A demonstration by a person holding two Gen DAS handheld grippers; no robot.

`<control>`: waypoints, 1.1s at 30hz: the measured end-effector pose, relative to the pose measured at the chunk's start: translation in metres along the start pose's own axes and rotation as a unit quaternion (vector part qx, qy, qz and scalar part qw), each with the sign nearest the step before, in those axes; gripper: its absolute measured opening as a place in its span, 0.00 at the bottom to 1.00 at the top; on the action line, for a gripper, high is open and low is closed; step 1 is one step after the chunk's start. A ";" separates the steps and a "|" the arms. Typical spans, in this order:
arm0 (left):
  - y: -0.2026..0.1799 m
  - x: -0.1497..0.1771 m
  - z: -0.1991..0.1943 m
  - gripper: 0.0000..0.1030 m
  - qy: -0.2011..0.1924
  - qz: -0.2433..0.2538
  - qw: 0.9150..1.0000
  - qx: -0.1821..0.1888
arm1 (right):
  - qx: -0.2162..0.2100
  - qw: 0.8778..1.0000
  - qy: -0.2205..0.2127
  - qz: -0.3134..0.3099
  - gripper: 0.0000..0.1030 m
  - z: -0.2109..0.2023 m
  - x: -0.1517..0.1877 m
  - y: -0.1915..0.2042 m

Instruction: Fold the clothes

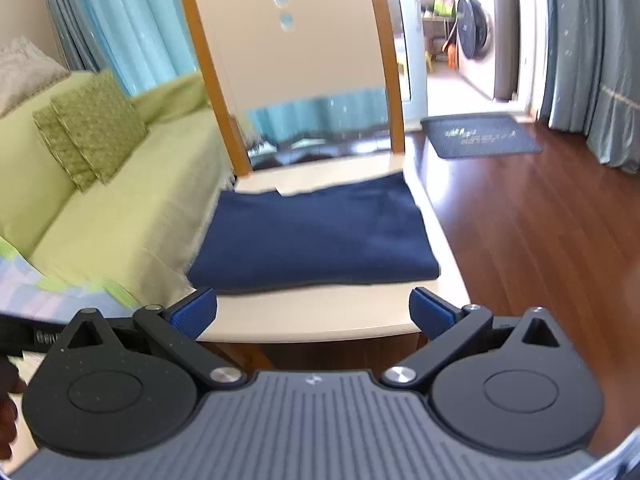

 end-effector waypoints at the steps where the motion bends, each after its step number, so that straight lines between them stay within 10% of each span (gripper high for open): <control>1: 0.000 0.000 -0.011 0.80 -0.003 0.000 1.000 -0.001 | -0.005 1.000 -0.009 -0.004 0.99 -0.018 -0.006 0.006; 6: -0.001 0.000 -0.073 0.81 -0.023 0.002 1.000 -0.009 | -0.089 0.994 -0.034 -0.047 0.99 -0.091 -0.032 0.034; 20: -0.032 -0.019 -0.198 0.90 -0.091 0.012 0.996 0.007 | -0.021 0.994 -0.060 -0.089 0.99 -0.195 -0.069 0.039; 33: -0.049 -0.019 -0.212 0.91 -0.103 -0.014 0.993 0.054 | -0.007 0.994 -0.076 -0.084 0.99 -0.205 -0.080 0.021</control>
Point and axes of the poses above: each gripper's, at about its wrist camera, not at the fingertips, and z roughly the way its jaws point, y to its left, x to its underside, the point moved 8 cm from there along z, roughly the way its jaws point, and after that the axes turned 7 degrees about -y, right-handed, at the moved point
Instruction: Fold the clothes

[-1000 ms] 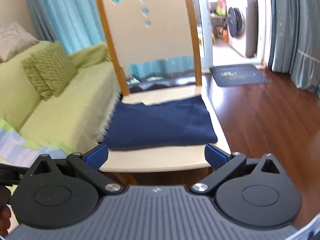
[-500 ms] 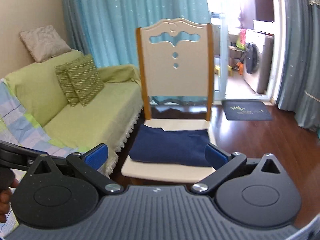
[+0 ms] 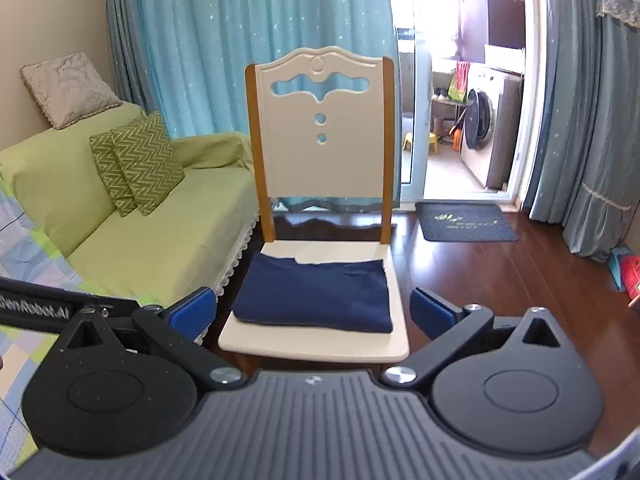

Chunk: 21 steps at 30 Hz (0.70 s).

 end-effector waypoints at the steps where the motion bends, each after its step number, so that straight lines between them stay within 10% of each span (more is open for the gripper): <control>1: 0.000 0.000 -0.001 0.91 -0.003 0.010 1.000 -0.006 | 0.001 1.000 -0.002 -0.001 0.99 -0.001 -0.002 0.000; 21: 0.002 0.009 -0.027 0.91 -0.031 0.046 0.997 -0.060 | 0.012 1.000 0.010 0.018 0.99 -0.026 0.017 -0.005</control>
Point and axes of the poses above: each gripper's, at about its wrist camera, not at the fingertips, and z roughly the way its jaws point, y to its left, x to its underside, the point moved 8 cm from there along z, roughly the way its jaws point, and after that the axes turned 7 degrees about -y, right-handed, at the moved point
